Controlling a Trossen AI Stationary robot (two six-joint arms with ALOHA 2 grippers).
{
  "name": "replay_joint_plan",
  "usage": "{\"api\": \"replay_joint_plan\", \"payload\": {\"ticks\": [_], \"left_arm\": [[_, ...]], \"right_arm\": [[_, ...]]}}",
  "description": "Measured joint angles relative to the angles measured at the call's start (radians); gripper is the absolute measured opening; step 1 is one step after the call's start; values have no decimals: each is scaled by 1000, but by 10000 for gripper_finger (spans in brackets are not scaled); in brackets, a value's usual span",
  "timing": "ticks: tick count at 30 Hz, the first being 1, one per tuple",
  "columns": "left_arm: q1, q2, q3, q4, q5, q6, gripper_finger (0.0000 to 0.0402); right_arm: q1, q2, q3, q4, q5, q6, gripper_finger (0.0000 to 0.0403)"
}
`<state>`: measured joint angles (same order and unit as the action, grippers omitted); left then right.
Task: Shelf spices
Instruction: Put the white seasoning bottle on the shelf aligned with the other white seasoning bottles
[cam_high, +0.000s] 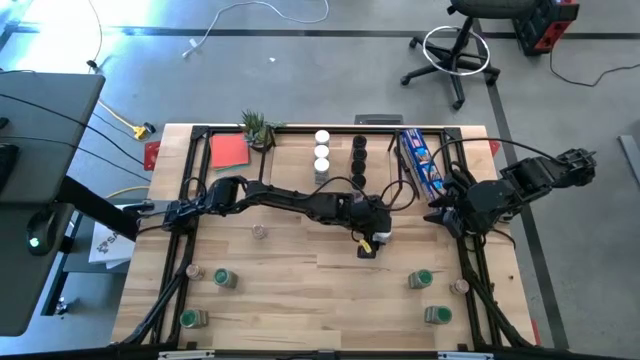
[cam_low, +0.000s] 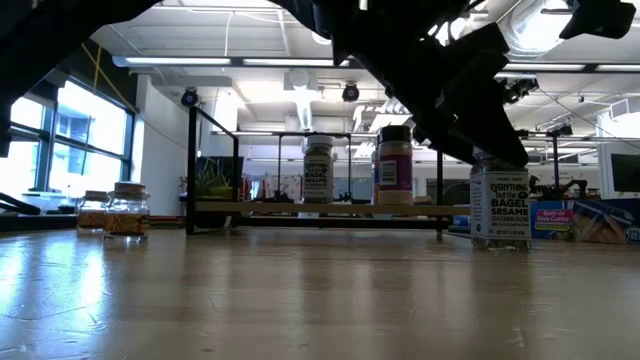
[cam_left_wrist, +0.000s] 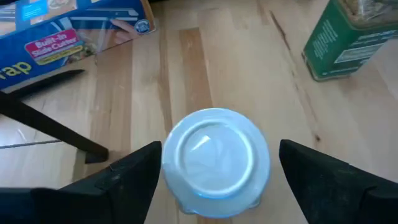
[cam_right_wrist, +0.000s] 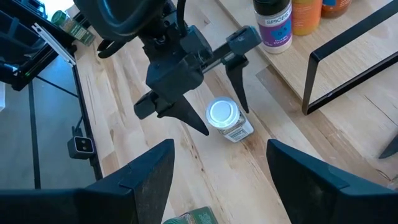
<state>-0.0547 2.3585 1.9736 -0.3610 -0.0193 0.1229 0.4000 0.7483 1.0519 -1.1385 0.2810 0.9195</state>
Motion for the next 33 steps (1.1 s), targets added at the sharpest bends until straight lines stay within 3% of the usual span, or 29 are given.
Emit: {"api": "replay_joint_plan", "payload": {"ticks": [3, 9, 14, 18, 21, 26, 29, 33], "left_arm": [[0, 1, 0, -2, 15, -17, 288], [-4, -2, 13, -2, 15, -49, 194], [-5, -39, 86, -141, 10, -113, 194], [-3, -134, 178, -405, 9, -123, 194], [1, -225, 179, -597, -24, -74, 194], [56, -353, 9, -729, -26, -22, 194], [109, -441, -157, -665, -17, 13, 194], [189, -531, -354, -459, 41, 38, 194]], "right_arm": [[0, 0, 0, 0, 0, 0, 249], [0, 0, 0, 0, 0, 0, 249], [0, 0, 0, 0, 0, -1, 249], [0, 0, 0, 0, 0, -14, 249], [0, 0, 0, 0, 16, -42, 249], [0, 0, 0, 0, 73, -66, 249], [0, 0, 0, 0, 84, -64, 249], [0, 0, 0, 0, 84, -51, 249]]}}
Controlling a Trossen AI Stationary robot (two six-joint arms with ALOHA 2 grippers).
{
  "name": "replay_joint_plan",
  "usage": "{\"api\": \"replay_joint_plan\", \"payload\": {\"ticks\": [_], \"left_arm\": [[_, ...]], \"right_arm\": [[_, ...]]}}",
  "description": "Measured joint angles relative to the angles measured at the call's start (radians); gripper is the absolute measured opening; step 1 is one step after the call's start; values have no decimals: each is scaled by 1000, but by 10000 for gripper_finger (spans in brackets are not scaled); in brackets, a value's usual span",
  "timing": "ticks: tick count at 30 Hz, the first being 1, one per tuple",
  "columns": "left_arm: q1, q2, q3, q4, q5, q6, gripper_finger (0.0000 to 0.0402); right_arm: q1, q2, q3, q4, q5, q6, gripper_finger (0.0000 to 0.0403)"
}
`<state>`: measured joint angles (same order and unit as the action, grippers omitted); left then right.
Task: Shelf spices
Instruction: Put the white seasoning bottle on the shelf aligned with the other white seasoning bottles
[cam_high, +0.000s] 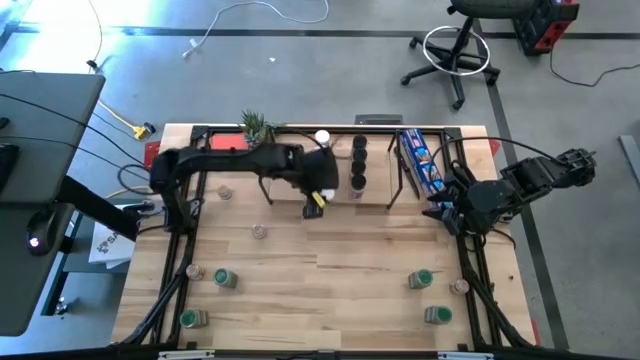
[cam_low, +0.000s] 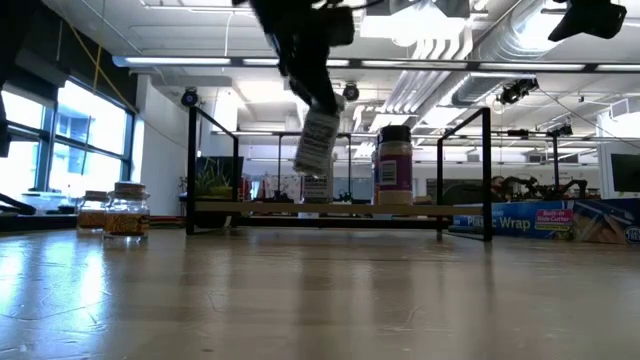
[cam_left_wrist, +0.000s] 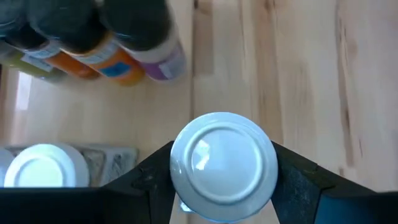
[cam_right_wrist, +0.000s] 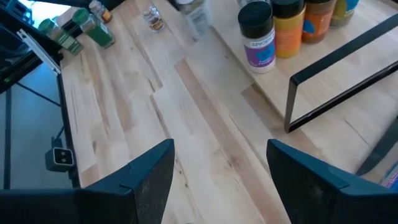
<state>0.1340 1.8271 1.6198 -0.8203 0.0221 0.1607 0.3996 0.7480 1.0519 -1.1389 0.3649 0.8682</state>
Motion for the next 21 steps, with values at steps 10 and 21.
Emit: {"api": "replay_joint_plan", "payload": {"ticks": [10, 21], "left_arm": [[89, -37, -179, 228, 74, 51, 194], [105, -37, -182, 239, 52, 88, 215]], "right_arm": [[0, 0, 0, 0, 0, 80, 249], [0, 0, 0, 0, 51, 126, 249]]}}
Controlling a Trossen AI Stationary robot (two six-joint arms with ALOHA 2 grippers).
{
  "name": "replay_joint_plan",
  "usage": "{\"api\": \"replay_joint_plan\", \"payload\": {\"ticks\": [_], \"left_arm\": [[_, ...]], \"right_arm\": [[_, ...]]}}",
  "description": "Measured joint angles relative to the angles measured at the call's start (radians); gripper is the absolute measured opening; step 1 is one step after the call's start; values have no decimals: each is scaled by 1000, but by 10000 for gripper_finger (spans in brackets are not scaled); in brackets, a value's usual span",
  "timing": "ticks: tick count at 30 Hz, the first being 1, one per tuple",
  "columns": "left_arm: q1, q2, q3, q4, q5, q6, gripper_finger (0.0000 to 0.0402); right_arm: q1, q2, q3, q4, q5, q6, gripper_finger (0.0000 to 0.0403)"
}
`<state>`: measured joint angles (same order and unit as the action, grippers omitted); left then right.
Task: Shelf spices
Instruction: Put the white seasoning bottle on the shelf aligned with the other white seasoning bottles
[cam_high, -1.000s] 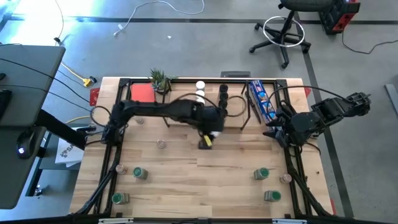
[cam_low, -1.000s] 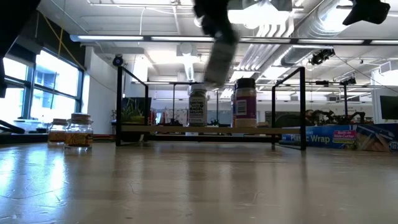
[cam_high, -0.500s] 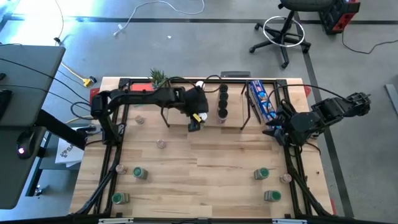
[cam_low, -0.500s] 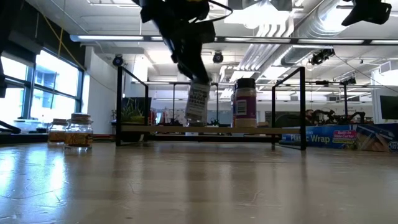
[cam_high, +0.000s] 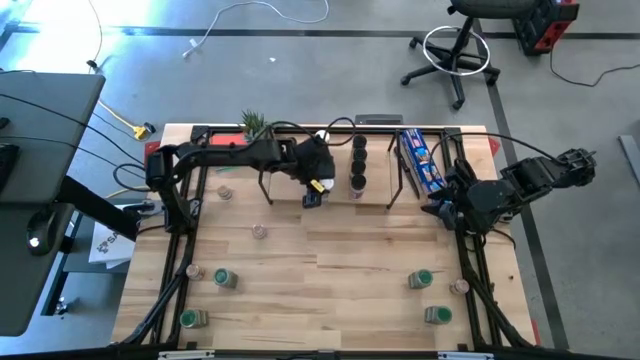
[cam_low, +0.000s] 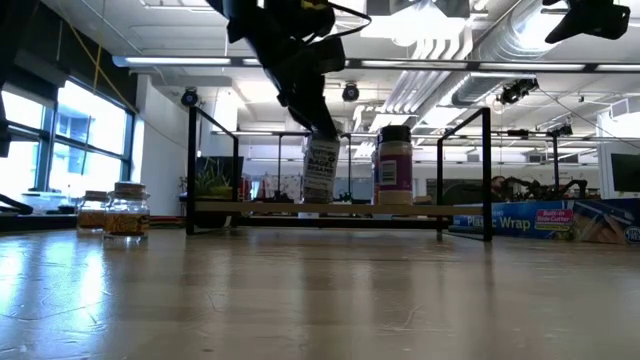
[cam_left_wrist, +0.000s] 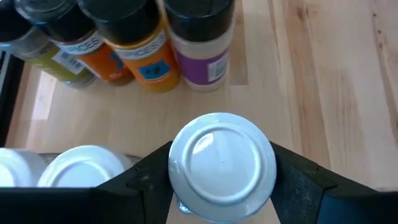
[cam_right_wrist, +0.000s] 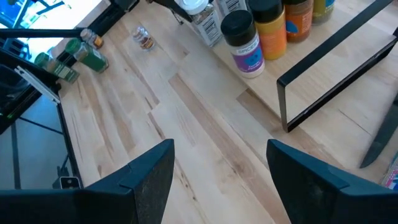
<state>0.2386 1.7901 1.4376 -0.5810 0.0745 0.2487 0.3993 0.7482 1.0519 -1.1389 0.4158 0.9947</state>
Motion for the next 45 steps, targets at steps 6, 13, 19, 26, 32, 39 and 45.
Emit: {"api": "replay_joint_plan", "payload": {"ticks": [6, 13, 19, 26, 32, 39, 45], "left_arm": [[12, 0, 0, -2, -6, 0, 226], [9, -1, 0, -45, -37, 16, 225], [9, -4, 0, -76, -58, 16, 226], [8, -5, 5, -75, -60, 26, 227], [2, -5, 5, -75, -61, 32, 227], [-5, -5, 6, -75, -61, 34, 231], [-5, -5, 6, -75, -89, 42, 256]], "right_arm": [[0, 0, 0, 0, 0, 0, 249], [0, 0, 0, 0, 0, 0, 249], [0, 0, 0, 0, 1, -6, 249], [0, 0, 0, 0, 1, -8, 249], [0, 0, 0, 0, 1, -15, 249], [0, 0, 0, 0, 1, -31, 249], [0, 0, 0, 0, 1, -33, 249]]}}
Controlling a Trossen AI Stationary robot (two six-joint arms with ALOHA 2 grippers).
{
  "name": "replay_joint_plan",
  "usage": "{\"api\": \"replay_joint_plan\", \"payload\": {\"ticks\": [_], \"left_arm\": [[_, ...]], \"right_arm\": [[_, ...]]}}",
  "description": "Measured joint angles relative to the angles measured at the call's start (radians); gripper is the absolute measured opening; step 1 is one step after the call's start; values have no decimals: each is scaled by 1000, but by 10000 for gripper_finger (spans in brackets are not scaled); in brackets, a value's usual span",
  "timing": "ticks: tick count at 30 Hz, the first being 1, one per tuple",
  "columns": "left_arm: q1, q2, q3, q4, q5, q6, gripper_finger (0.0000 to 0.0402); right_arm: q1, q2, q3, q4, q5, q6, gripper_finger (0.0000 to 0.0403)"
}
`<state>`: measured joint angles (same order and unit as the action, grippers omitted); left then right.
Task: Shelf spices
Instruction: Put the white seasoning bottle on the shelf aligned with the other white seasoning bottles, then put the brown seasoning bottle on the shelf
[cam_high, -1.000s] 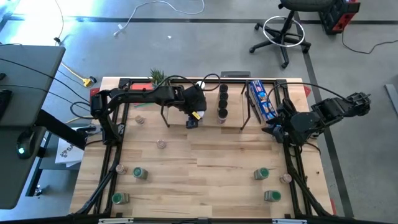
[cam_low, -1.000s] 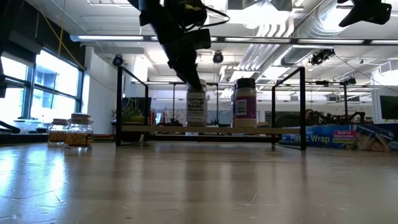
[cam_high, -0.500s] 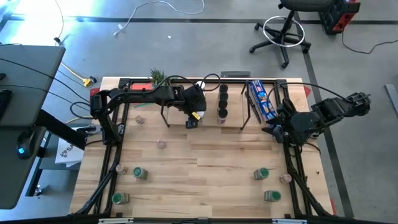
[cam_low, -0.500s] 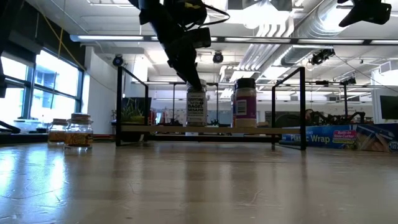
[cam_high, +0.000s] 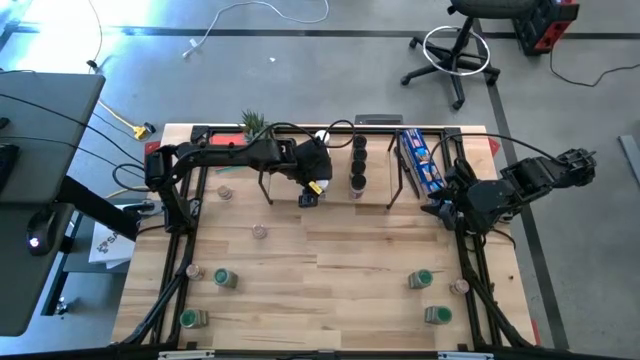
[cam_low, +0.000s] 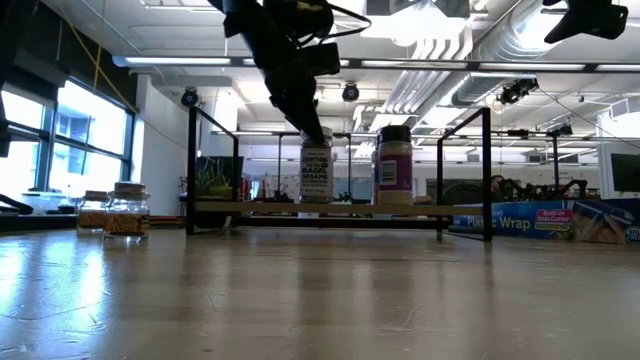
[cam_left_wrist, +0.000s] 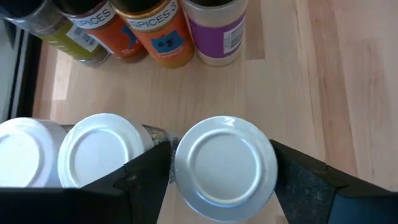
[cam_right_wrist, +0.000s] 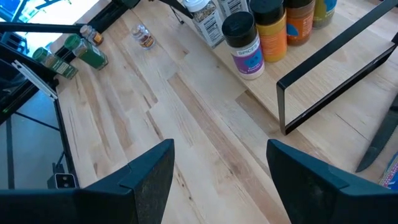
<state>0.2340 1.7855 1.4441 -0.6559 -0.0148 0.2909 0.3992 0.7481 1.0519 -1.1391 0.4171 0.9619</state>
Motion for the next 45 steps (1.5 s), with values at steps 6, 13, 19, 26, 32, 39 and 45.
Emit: {"api": "replay_joint_plan", "payload": {"ticks": [6, 13, 19, 26, 32, 39, 45], "left_arm": [[-2, -15, 11, -11, -29, 1, 275], [-13, -24, 82, -42, -60, 2, 276], [-43, -24, 181, -142, -104, -15, 276], [-82, -23, 259, -359, -113, -238, 272], [-169, -23, 295, -606, -32, -636, 255], [-387, -24, 278, -829, 40, -858, 232], [-402, -23, 113, -830, 139, -1100, 236]], "right_arm": [[0, 0, 0, 0, 0, -1, 249], [0, 0, 0, 0, 0, -2, 249], [0, 0, 0, -1, 1, -3, 249], [0, 0, 0, -1, 4, -47, 249], [0, 0, 0, -1, 49, -114, 249], [0, -1, 0, -1, 115, -282, 249], [0, -2, 0, -1, 118, -329, 249]]}}
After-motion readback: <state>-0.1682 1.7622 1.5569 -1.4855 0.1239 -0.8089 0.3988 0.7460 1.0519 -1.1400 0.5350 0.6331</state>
